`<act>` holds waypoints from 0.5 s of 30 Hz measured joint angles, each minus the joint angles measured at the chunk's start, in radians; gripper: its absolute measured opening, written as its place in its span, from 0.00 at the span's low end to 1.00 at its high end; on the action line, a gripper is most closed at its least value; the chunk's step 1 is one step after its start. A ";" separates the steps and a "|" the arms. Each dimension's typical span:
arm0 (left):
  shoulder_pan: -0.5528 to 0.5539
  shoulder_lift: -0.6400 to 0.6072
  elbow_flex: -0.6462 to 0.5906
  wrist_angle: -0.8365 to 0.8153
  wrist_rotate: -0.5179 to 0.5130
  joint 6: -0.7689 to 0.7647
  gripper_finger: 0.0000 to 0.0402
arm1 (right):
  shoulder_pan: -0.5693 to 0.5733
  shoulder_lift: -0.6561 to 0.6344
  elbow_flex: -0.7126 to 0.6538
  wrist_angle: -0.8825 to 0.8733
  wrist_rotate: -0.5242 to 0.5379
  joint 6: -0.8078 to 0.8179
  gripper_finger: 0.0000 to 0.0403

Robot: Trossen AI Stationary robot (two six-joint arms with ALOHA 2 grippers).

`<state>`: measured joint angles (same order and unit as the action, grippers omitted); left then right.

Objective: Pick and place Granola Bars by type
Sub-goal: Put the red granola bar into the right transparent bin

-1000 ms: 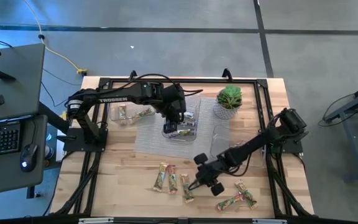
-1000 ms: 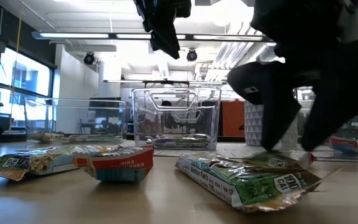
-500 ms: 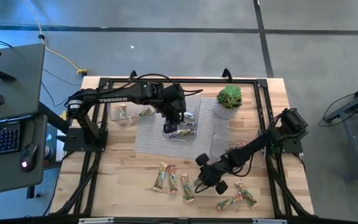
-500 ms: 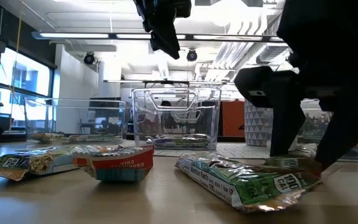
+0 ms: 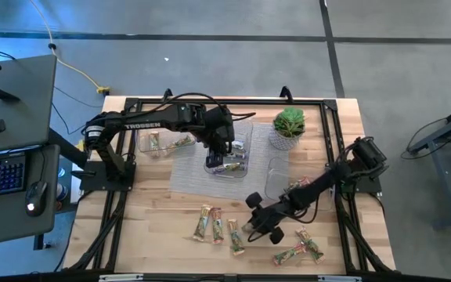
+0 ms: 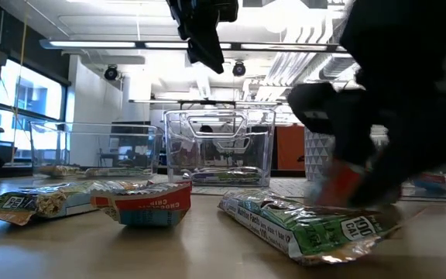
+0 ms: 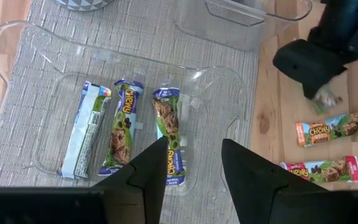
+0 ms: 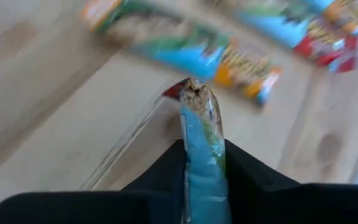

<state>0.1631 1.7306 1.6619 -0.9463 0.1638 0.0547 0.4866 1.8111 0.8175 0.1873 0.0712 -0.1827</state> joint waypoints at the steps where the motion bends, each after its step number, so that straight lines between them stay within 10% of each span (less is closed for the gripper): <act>1: 0.000 0.000 0.000 0.000 0.000 0.000 0.37 | -0.001 0.000 0.014 -0.002 0.005 0.005 0.16; 7: 0.000 0.000 0.000 -0.018 0.003 0.000 0.37 | 0.001 -0.025 0.154 -0.197 0.053 0.025 0.10; 15: 0.000 -0.008 -0.002 -0.183 0.006 -0.031 0.37 | 0.001 -0.138 0.468 -0.902 0.125 0.247 0.16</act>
<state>0.1631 1.7224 1.6600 -1.1295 0.1699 0.0233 0.4873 1.6728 1.2853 -0.7152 0.1962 0.0644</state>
